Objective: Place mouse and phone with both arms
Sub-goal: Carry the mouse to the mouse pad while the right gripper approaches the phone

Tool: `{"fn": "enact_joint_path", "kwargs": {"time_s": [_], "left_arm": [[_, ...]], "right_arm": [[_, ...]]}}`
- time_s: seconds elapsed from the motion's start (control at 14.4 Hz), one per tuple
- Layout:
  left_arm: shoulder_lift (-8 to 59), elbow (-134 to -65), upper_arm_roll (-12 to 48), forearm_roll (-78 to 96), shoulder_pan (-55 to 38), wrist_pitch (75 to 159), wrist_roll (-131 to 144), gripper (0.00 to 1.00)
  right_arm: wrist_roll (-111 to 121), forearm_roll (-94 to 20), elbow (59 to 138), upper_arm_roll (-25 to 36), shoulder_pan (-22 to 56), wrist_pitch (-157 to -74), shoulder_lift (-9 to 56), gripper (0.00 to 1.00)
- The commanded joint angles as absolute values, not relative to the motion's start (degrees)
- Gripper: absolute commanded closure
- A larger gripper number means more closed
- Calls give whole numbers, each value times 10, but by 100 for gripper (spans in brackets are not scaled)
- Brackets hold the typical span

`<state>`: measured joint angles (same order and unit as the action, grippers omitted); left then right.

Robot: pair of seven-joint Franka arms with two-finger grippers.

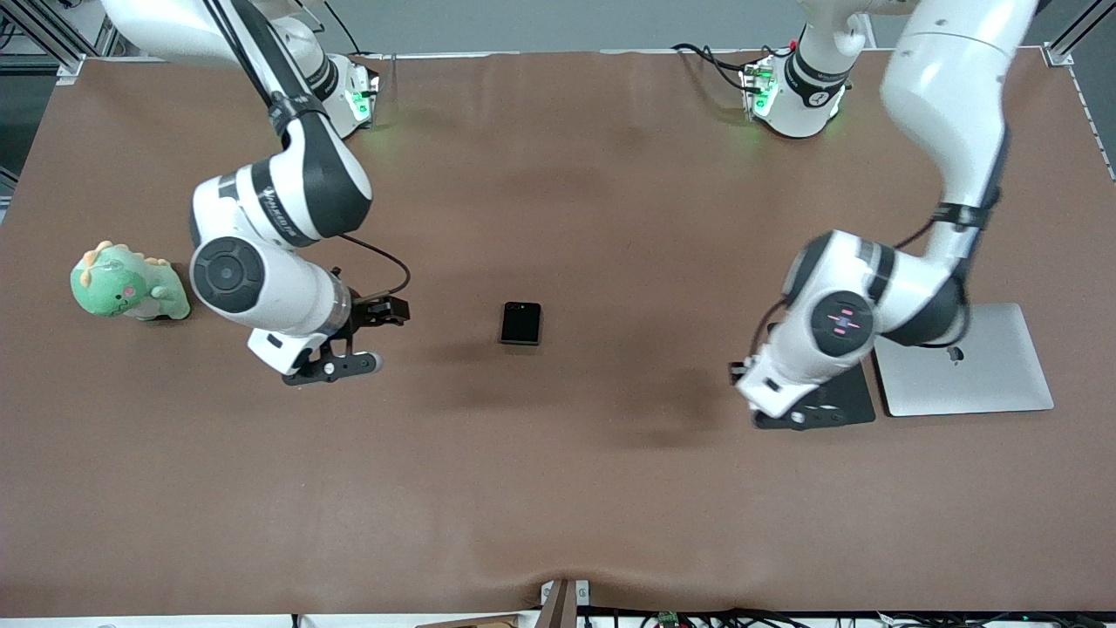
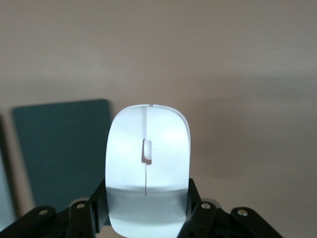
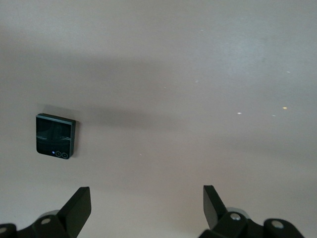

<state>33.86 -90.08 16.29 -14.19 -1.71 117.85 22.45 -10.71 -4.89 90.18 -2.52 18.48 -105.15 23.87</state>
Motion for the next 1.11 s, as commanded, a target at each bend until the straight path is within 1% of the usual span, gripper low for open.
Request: {"fn": "enact_joint_path", "kwargs": {"time_s": [0.0, 0.14, 0.28, 0.49, 0.7, 0.91, 0.98, 1.05], "left_arm": [[322, -939, 170, -172, 30, 1179, 187, 53], [322, -960, 173, -216, 55, 1186, 185, 52], [328, -983, 173, -217, 67, 1206, 185, 52], [325, -1046, 173, -219, 94, 1290, 184, 52], [324, -1086, 175, -219, 113, 1345, 183, 51], [326, -1095, 175, -219, 117, 1356, 183, 51], [329, -1095, 175, -219, 118, 1359, 184, 48], [330, -1096, 175, -219, 118, 1367, 184, 47]], "right_arm": [[-141, -52, 889, -21, 202, -1070, 261, 0], [-160, -52, 889, -21, 220, -1090, 277, 0], [-171, -53, 889, -21, 232, -1108, 291, 0], [-199, -52, 889, -21, 256, -1145, 318, 0], [-203, -47, 885, -21, 267, -1171, 345, 0], [-205, -54, 885, -21, 279, -1192, 362, 0], [-207, -54, 885, -21, 286, -1207, 370, 0], [-214, -55, 885, -21, 290, -1223, 380, 0]]}}
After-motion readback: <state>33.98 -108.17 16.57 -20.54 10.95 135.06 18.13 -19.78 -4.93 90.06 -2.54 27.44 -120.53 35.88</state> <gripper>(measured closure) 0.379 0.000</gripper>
